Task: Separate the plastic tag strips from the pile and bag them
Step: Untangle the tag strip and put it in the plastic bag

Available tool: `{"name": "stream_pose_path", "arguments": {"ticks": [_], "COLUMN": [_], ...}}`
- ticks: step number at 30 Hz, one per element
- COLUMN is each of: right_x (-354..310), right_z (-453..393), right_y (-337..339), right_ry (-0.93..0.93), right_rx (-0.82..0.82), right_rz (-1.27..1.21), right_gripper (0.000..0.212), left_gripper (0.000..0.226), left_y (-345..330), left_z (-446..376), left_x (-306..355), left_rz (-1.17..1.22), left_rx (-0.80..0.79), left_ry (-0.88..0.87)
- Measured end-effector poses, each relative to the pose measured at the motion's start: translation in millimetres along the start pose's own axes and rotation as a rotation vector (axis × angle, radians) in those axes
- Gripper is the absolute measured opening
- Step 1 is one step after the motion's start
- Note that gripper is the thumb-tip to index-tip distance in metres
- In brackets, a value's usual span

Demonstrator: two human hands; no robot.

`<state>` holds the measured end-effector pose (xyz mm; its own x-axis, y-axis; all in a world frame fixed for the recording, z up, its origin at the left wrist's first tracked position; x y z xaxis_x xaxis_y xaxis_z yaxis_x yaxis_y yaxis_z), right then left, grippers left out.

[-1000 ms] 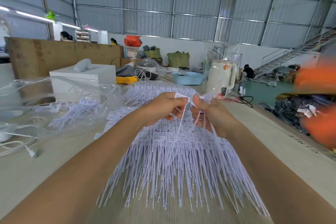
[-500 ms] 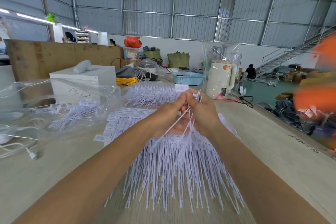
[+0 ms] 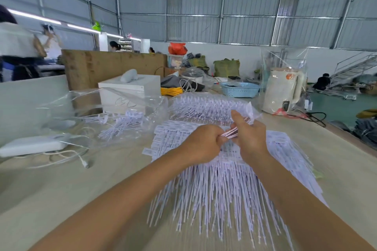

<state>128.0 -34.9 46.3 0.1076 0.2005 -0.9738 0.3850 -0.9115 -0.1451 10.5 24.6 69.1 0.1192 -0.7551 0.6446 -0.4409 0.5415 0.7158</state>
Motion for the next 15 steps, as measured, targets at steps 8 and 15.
{"name": "stream_pose_path", "arguments": {"ticks": [8, 15], "right_x": [23.8, 23.8], "right_z": [35.1, 31.9], "right_y": [-57.7, -90.9], "right_ry": [0.123, 0.396], "right_rx": [-0.608, -0.505], "right_rz": [0.355, 0.518], "right_gripper": [0.057, 0.016], "left_gripper": [0.033, 0.021], "left_y": [129.1, 230.5], "left_z": [62.0, 97.1], "left_x": [-90.8, -194.6], "left_rz": [-0.24, -0.299], "left_rx": [0.152, 0.408], "left_ry": [0.211, 0.595]}}
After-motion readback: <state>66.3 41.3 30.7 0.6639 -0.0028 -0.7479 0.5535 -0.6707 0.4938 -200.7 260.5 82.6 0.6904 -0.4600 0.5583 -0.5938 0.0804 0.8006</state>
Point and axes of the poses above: each hand's wrist, its own z-axis away from the middle knuckle, its own y-axis out of the back of the hand, x = y × z, the point moved 9 cm from there along -z, towards the middle knuckle, and after that the axes turned 7 degrees about z, right-handed, at the moved point
